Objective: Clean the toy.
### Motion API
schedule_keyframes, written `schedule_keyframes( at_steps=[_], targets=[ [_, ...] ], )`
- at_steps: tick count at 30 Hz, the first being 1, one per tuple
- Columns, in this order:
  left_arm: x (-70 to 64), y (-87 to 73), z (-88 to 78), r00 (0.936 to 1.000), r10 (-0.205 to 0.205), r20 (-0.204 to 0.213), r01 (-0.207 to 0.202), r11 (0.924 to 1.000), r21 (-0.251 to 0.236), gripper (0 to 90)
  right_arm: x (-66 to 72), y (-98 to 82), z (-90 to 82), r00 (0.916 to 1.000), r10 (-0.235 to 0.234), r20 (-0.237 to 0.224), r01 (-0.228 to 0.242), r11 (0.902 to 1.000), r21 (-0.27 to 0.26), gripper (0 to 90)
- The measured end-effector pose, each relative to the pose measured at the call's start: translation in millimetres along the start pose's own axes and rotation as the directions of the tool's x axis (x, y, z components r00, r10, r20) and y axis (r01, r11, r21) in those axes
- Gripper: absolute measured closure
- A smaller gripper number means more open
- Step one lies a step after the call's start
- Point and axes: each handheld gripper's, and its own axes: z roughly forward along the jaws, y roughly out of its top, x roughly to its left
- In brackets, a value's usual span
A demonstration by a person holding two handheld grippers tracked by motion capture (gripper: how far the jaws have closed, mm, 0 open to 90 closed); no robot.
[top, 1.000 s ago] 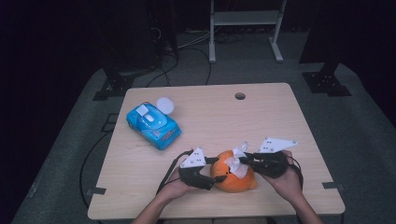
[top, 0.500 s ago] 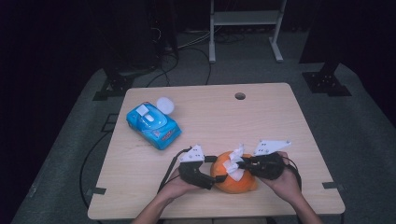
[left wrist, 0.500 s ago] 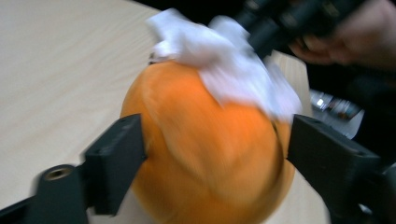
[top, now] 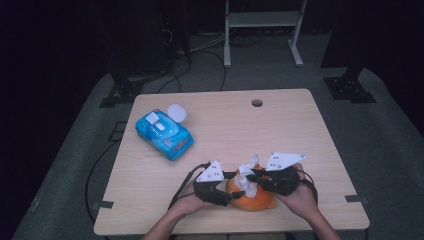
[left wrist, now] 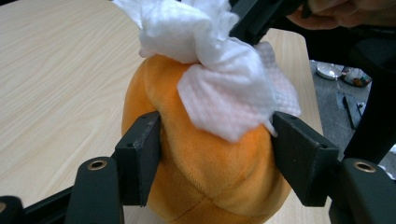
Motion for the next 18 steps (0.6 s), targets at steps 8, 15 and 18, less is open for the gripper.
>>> schedule_keyframes(
  at_steps=[8,15,18],
  targets=[
    [-0.2,-0.3,1.6,0.9999,0.010,0.005,-0.010,0.9999,-0.007,35.9,-12.6,-8.7,-10.8,0.9975,0.070,0.010,-0.070,0.9971,-0.029,79.9],
    [0.2,-2.3,1.5,0.9998,0.013,0.011,-0.013,0.9999,-0.002,36.3,-4.1,-2.5,-1.4,0.9999,0.014,-0.003,-0.014,0.9999,0.000,79.9],
    [3.1,-2.0,1.2,0.9995,-0.031,0.009,0.031,0.9994,-0.018,33.2,-22.6,-13.9,-3.4,0.9982,0.059,0.006,-0.059,0.9973,0.044,79.8]
  ],
)
